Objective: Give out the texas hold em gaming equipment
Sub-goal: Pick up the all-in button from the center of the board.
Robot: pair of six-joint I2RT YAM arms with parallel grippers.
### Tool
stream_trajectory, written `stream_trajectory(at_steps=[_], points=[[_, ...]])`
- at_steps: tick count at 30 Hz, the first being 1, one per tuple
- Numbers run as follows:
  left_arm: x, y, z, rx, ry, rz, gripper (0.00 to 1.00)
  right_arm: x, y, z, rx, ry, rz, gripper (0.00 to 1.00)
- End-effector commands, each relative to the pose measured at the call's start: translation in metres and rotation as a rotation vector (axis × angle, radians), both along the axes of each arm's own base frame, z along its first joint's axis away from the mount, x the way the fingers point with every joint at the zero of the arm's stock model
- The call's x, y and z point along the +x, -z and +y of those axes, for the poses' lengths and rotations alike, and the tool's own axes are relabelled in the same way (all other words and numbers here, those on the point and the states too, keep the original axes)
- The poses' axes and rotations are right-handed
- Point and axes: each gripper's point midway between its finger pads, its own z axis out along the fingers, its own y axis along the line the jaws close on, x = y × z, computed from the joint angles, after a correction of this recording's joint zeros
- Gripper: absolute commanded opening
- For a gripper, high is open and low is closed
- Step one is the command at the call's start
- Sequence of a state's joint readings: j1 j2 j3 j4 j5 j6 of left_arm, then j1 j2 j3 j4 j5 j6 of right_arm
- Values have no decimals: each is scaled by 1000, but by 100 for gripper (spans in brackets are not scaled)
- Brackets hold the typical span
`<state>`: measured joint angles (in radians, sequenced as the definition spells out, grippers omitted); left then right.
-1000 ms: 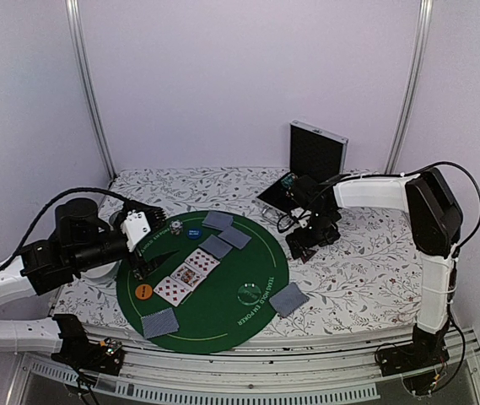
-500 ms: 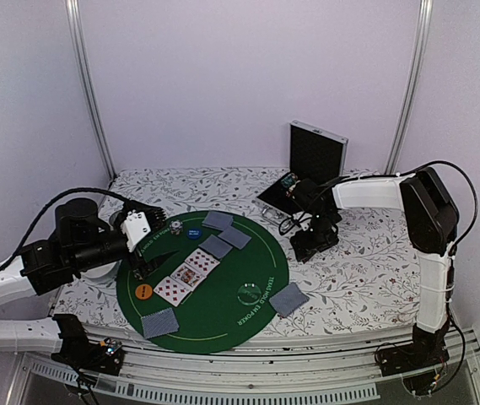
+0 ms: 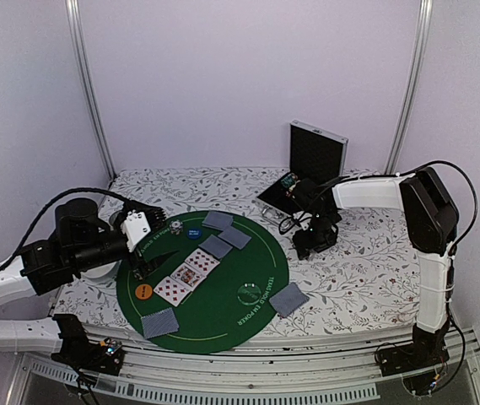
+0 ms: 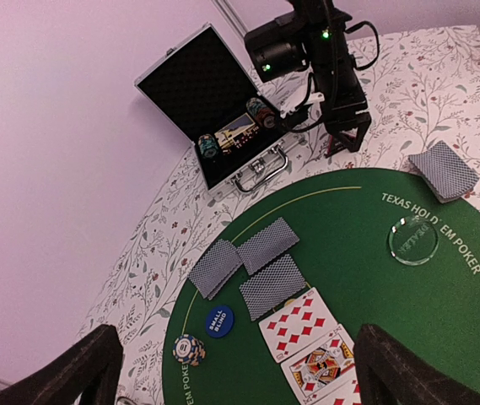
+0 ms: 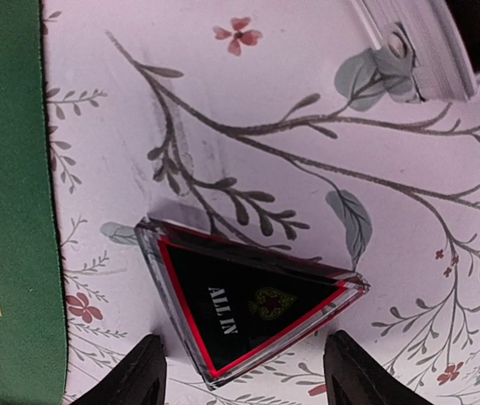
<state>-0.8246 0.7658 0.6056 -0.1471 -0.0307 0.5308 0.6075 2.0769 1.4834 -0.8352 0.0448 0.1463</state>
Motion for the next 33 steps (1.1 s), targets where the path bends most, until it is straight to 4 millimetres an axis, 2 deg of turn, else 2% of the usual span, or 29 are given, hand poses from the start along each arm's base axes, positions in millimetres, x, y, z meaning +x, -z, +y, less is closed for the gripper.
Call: stream_trajectory(at_steps=[1,3,5,10,15,26,33], points=[[-3,2,-2,1,12,-5,98,0,9,-6,-35,-1,24,73],[-3,2,-2,0,14,-4,98,2,7,-5,-34,-25,14,81],[-3,2,-2,0,14,-4,98,10,3,-3,-23,-44,-14,84],[-3,3,-2,4,13,-3,98,23,6,3,4,-84,-26,85],[-3,3,-3,3,16,-4,98,27,16,-5,13,-82,-3,85],[-2,5,-4,8,19,1,98,16,32,-11,-21,-119,43,79],[-3,4,-4,8,20,1,98,15,28,-7,0,-132,37,72]])
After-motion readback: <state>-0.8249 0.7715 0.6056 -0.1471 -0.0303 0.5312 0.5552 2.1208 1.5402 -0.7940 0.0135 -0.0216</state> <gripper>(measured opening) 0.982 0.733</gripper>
